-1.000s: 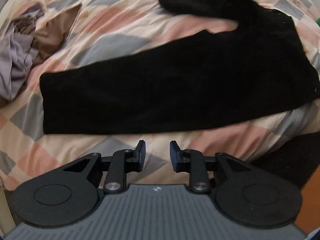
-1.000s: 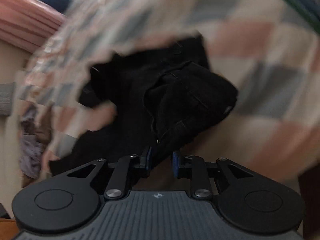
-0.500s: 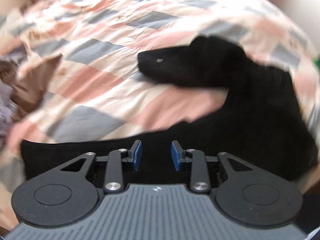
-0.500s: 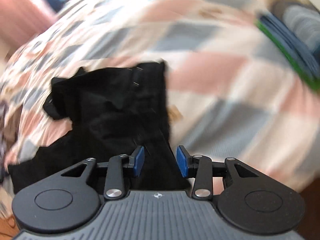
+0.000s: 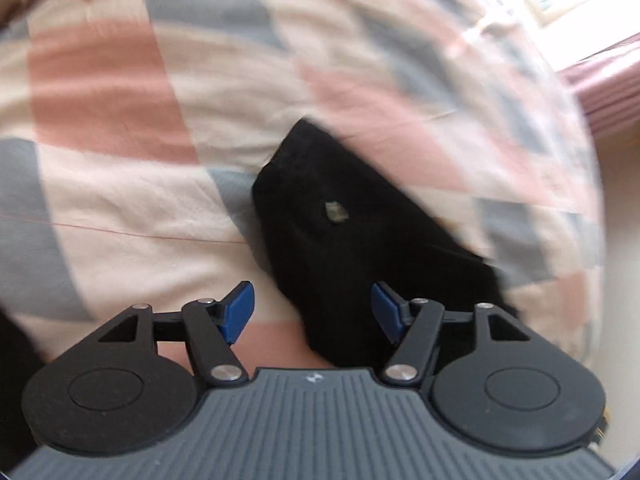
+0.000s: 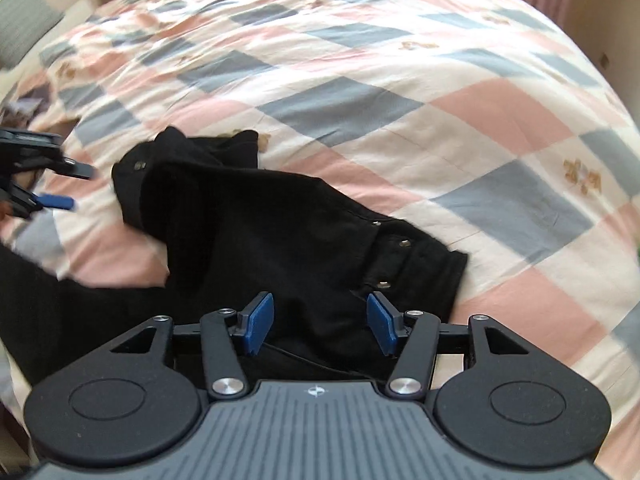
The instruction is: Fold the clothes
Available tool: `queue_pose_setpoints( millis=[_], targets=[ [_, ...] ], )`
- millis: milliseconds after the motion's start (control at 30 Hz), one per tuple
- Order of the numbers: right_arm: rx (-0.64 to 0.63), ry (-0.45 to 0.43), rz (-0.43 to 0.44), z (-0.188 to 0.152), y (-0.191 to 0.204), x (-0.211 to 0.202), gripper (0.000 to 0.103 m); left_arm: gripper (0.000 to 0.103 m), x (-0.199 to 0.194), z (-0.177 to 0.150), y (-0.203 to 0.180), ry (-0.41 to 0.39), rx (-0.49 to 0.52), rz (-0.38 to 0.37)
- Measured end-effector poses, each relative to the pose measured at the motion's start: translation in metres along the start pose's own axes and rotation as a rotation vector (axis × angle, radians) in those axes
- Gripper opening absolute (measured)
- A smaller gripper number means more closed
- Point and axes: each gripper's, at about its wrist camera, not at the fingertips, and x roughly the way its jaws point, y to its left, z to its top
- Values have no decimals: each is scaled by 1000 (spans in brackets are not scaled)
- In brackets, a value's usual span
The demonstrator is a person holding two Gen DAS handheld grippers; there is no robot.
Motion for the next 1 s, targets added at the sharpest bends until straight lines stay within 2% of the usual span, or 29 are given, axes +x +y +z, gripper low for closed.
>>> queue_pose_setpoints(
  millis=[33,100,133,200,233,300,433,500,600,633,667,733,800,867,1000],
  targets=[
    [29,4,3,-2,3,4,58,53,15,3,2,20,-20,15],
    [75,22,0,-10,8,8,60,29,31,7,3,40,-29,12],
    [94,36,-7,-16,9,9,63,14,25,8,0,35,-11,-16],
    [135,76,-41,-25,5,13,64,10,9,10,-7,18,26,-71],
    [159,97,-59,-30,1,15,64,7,-14,11,-10,-24,44,-98],
    [220,118,-82,-33,-13,17,64,7,-62,14,-15,-111,76,-148],
    [301,108,-144,-27,-41,12,64,7,-187,39,-3,-341,74,-170],
    [330,89,-158,-20,-54,10,64,9,-238,64,-1,-449,80,-117],
    [365,64,-168,-7,-67,14,64,20,-263,113,-2,-516,75,-40],
    [377,56,-167,-2,-72,16,64,30,-267,127,-2,-530,72,-20],
    [391,49,-163,2,-76,20,64,44,-261,138,0,-525,73,4],
    [409,47,-152,8,-80,26,64,55,-236,149,8,-473,63,64],
    [414,54,-146,12,-82,32,65,55,-203,139,34,-396,3,101],
    [420,74,-150,8,-81,35,68,55,-164,119,64,-302,-86,91],
    [446,124,-164,-5,-80,42,68,55,-98,90,116,-189,-242,75]
  ],
)
